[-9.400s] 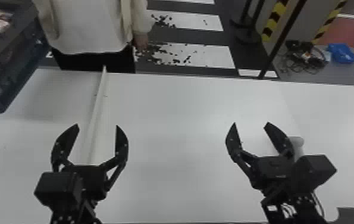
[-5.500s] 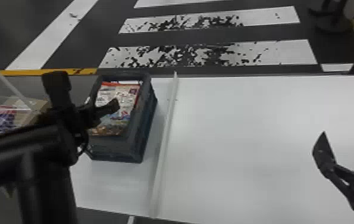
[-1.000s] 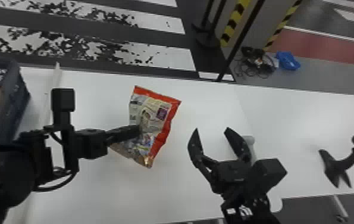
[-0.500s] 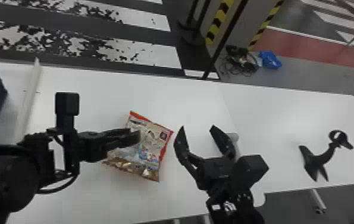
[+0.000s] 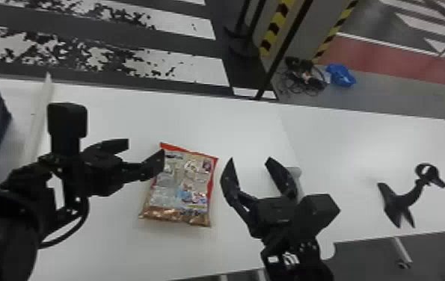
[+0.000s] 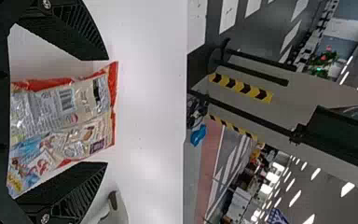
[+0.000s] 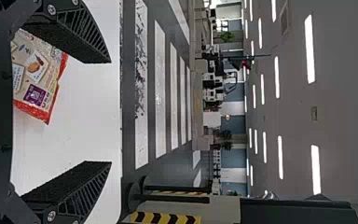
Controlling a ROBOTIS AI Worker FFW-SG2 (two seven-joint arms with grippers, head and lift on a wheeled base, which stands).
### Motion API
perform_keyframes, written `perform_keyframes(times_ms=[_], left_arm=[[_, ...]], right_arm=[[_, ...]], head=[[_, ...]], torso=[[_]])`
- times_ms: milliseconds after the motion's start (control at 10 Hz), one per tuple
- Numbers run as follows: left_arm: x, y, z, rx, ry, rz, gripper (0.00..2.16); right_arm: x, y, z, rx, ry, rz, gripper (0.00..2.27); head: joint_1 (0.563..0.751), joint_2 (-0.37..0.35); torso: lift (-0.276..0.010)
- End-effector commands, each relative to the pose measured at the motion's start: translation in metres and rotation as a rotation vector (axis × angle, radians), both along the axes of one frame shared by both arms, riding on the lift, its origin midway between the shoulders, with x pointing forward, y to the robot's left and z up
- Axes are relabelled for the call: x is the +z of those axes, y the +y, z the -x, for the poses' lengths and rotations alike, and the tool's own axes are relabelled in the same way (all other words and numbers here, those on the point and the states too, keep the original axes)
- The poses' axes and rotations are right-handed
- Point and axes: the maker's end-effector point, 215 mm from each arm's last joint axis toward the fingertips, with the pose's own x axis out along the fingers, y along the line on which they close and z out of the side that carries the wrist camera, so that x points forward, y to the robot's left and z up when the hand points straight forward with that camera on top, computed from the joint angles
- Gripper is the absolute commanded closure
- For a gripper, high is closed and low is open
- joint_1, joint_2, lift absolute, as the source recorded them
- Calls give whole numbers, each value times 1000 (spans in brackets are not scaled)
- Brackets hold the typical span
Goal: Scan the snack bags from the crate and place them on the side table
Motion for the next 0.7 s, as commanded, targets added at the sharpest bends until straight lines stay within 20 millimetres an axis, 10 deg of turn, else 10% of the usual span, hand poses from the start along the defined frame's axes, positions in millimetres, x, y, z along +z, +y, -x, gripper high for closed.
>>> perform_keyframes(times_ms=[0, 400, 600], left_arm=[[24, 35, -3, 99, -97, -77, 39], [64, 156, -13, 380, -257, -213, 39], [77, 207, -10, 485, -326, -282, 39]], right_arm=[[1, 3, -3, 7, -6, -3, 178], [2, 16, -4, 42, -15, -11, 1720], [1, 41, -2, 145, -10, -24, 2013]], head=[[695, -325], [695, -167], [695, -70]], torso=[[-94], [-94], [-94]])
